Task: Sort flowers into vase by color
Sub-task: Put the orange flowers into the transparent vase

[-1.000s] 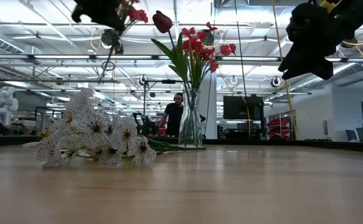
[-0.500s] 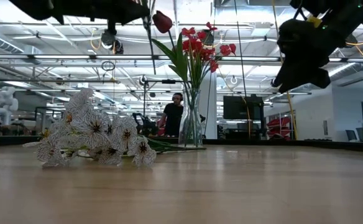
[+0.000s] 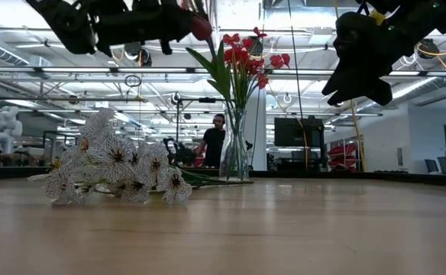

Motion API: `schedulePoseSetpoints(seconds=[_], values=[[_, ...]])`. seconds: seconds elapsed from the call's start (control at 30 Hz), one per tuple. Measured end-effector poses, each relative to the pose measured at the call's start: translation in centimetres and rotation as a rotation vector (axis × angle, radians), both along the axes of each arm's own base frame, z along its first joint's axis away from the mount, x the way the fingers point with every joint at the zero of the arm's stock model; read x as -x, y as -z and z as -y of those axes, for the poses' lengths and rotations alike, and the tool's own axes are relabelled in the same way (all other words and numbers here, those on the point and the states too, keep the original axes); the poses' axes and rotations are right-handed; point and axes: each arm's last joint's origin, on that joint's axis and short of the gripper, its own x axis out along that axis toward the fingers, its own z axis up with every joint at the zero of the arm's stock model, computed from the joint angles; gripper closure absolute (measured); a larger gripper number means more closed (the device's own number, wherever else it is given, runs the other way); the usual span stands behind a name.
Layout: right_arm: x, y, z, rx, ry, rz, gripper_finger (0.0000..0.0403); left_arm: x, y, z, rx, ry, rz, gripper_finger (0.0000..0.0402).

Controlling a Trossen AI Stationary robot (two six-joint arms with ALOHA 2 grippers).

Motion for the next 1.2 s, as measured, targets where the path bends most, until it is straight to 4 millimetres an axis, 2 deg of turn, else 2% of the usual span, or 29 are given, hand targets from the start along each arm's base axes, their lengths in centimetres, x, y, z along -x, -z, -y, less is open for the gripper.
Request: schedulePoseSetpoints(seconds=[0.4, 0.77, 1.2], values=[[0.0, 0.0, 0.0, 0.014, -0.011, -0.004, 0.0275, -2.4, 3.1, -0.5, 0.081, 0.066, -0.074, 0.0399], [0.0, 0.0, 0.0, 0.025, -0.02, -0.008, 0.0275, -4.3, 7.4, -0.5, 0.131, 0.082, -0.216, 0.0383], [0.0, 0.0, 0.0, 0.028, -0.023, -0.01, 0.0275, -5.0, 9.4, 0.1, 0.167, 0.1, -0.313, 0.038]])
